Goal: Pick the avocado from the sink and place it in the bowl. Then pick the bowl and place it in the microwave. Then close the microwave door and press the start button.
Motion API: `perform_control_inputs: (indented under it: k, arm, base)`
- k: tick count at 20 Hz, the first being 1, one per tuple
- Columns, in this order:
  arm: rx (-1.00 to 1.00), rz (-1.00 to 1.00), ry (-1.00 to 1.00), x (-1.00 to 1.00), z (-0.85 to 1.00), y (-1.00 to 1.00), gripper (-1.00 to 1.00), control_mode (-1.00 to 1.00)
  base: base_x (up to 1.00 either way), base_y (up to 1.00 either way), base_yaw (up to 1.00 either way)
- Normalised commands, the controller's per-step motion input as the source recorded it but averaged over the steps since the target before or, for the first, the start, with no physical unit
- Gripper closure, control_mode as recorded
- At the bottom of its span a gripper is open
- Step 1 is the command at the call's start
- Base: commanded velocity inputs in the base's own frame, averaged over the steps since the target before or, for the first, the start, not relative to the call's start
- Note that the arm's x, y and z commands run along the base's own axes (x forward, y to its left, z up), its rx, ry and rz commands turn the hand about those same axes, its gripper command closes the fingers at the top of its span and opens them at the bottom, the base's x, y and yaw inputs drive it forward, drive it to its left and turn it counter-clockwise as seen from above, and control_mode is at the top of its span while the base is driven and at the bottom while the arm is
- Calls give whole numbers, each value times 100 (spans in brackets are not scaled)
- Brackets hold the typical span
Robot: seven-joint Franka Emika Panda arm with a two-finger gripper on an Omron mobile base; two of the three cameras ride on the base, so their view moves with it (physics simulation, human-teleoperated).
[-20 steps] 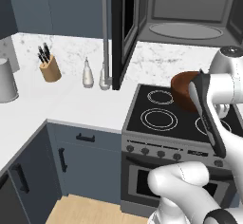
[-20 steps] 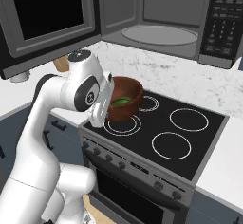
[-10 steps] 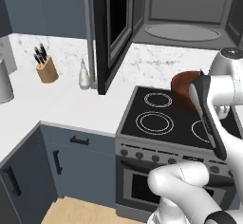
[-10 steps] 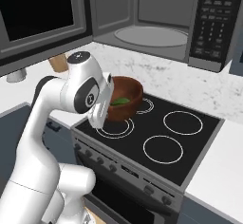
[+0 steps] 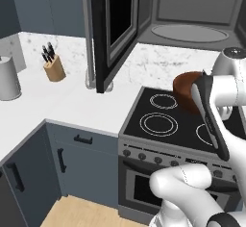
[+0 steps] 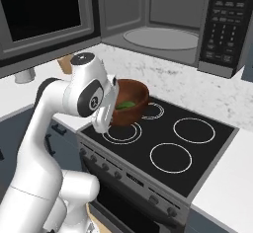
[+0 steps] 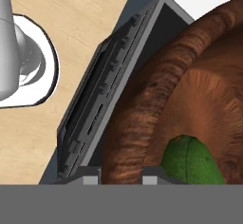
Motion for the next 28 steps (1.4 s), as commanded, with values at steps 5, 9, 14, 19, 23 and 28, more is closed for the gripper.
perform_control_inputs:
  k: [5,9,14,19,23,28]
  arm:
    - [0,0,0,0,0,0,100,100]
    - [0,0,-21,-22,17,0,100,-100]
    - [0,0,-47,-23,68,0,100,-100]
    - [0,-5,-8,17,74,-9,100,-100]
    - [0,-4,-2,37,77,-10,100,-100]
    - [0,0,-3,14,96,-2,100,-100]
  base:
    - [-9,-8,7]
    - [-14,0,0]
    - [0,0,0]
    - [0,0,0]
    - [0,0,0]
    - [0,0,0]
